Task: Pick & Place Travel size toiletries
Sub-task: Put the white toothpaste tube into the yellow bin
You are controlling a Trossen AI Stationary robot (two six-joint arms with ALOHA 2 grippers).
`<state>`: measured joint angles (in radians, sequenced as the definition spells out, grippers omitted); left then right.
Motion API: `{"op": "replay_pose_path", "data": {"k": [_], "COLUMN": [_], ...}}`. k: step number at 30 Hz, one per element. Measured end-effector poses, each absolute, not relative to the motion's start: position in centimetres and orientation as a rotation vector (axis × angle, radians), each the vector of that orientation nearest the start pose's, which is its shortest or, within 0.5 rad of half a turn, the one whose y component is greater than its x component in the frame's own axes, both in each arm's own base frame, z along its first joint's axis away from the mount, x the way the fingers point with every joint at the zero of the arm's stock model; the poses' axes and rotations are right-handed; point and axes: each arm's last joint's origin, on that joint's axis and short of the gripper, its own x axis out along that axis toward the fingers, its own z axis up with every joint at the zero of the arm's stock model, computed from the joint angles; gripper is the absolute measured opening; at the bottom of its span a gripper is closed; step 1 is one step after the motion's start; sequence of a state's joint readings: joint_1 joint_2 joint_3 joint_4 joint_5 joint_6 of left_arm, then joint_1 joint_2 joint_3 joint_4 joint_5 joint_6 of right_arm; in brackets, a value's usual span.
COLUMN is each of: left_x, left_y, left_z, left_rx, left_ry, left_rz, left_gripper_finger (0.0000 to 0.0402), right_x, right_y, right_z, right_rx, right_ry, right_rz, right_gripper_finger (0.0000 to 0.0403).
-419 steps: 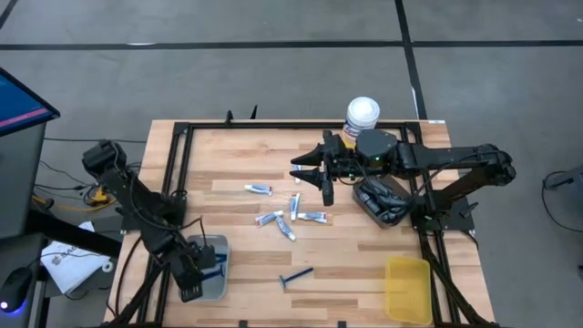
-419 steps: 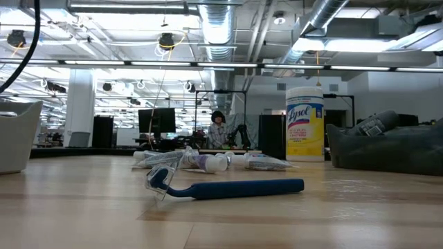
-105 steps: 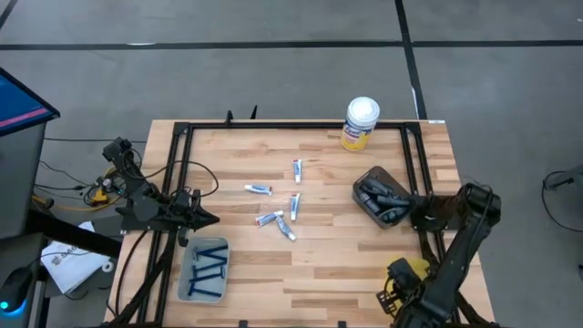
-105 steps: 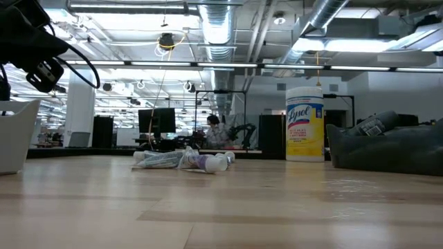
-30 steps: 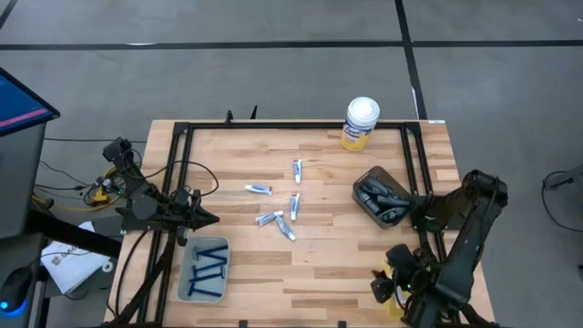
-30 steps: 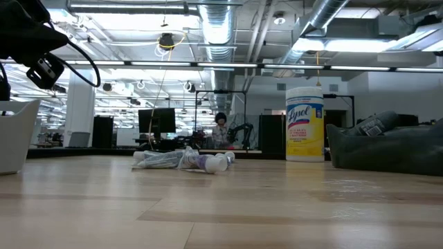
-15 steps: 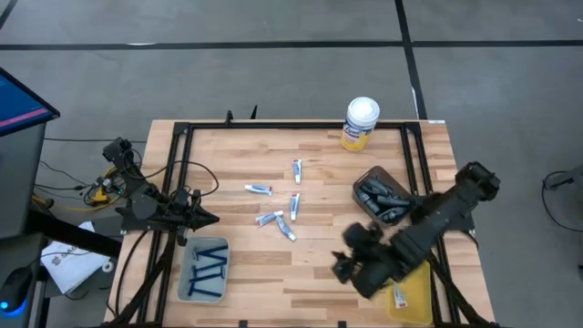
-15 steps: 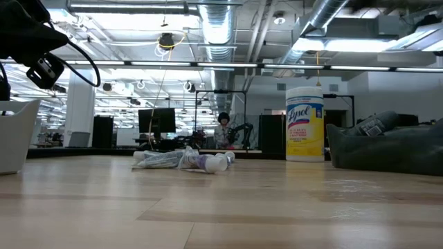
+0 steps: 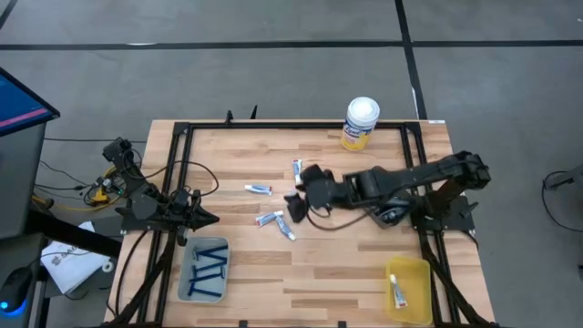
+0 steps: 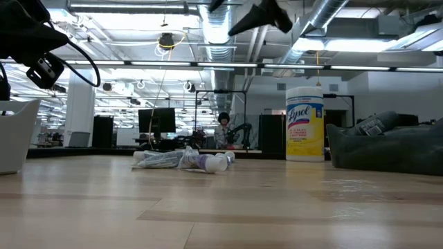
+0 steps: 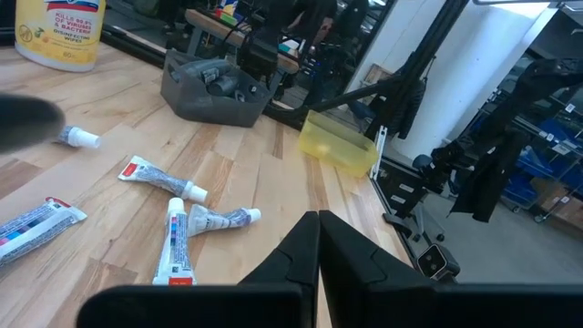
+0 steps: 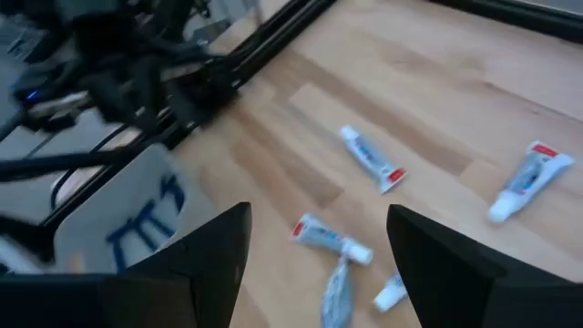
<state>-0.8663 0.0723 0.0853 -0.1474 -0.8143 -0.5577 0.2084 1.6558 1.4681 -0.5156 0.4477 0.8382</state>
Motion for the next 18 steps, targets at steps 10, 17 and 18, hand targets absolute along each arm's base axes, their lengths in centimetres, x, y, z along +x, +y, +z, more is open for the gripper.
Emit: {"op": "replay_pose_path", "data": {"k": [10,17,18], "left_x": [7.3,7.3,7.3], "left_y": [-5.3,-5.0,-5.0], "left_z": [17.4,18.6,18.8], "left_rx": [-0.457,-0.795,-0.867], "left_ry": [0.101,-0.016,-0.044], "left_rz": [-0.025,0.053,0.068], "left_gripper_finger": [0.0001,0.0001,0.0001], "right_x": [36.0,35.1,34.9], "right_y": [4.1,4.4,4.5], "right_z": [31.4,30.6,30.5], "right_rx": [0.629,0.681,0.681], "right_ry": [0.557,0.638,0.649], "right_rz": [-0.578,-0.652,-0.658], "right_gripper_finger": [0.0248,0.0248,0.0248]}}
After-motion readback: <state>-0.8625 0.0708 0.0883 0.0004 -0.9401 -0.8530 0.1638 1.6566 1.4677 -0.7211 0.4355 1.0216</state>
